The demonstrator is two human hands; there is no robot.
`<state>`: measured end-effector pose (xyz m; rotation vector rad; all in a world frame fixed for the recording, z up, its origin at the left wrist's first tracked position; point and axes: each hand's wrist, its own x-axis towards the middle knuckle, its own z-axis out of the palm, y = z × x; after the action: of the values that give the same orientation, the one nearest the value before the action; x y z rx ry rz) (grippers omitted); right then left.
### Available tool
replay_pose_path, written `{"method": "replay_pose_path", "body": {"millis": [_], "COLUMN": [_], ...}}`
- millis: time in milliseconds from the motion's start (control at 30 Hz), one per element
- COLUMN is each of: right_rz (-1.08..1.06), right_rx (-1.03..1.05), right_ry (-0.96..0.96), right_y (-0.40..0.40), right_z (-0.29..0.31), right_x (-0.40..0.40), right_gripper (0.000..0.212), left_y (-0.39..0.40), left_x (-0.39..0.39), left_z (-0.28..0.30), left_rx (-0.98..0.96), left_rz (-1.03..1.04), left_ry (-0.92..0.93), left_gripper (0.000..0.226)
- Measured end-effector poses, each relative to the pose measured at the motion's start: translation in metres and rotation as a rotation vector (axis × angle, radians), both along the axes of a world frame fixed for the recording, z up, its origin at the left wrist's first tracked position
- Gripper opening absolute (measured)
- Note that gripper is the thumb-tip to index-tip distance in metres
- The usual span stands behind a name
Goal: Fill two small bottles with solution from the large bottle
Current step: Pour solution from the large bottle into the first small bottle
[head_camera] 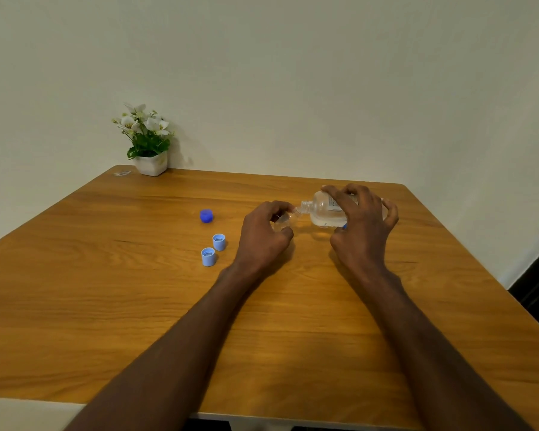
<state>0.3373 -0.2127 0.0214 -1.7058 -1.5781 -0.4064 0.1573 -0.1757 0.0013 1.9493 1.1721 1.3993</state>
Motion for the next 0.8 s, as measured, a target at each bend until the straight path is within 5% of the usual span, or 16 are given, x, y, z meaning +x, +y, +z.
{"method": "replay_pose_path", "body": {"millis": [800], "right_rz": [-0.002], "right_rx": [-0.005], "right_ry": [-0.001], "right_y": [0.0018], "right_z": [-0.0006], "right_x": [-0.0020], "right_gripper": [0.092], "left_y": [0.0022], "left_x": [-0.0015], "left_z": [-0.0008], "left_rx": [0.001], "left_rz": [0.006], "left_ry": [0.007], "left_gripper": [0.045]}}
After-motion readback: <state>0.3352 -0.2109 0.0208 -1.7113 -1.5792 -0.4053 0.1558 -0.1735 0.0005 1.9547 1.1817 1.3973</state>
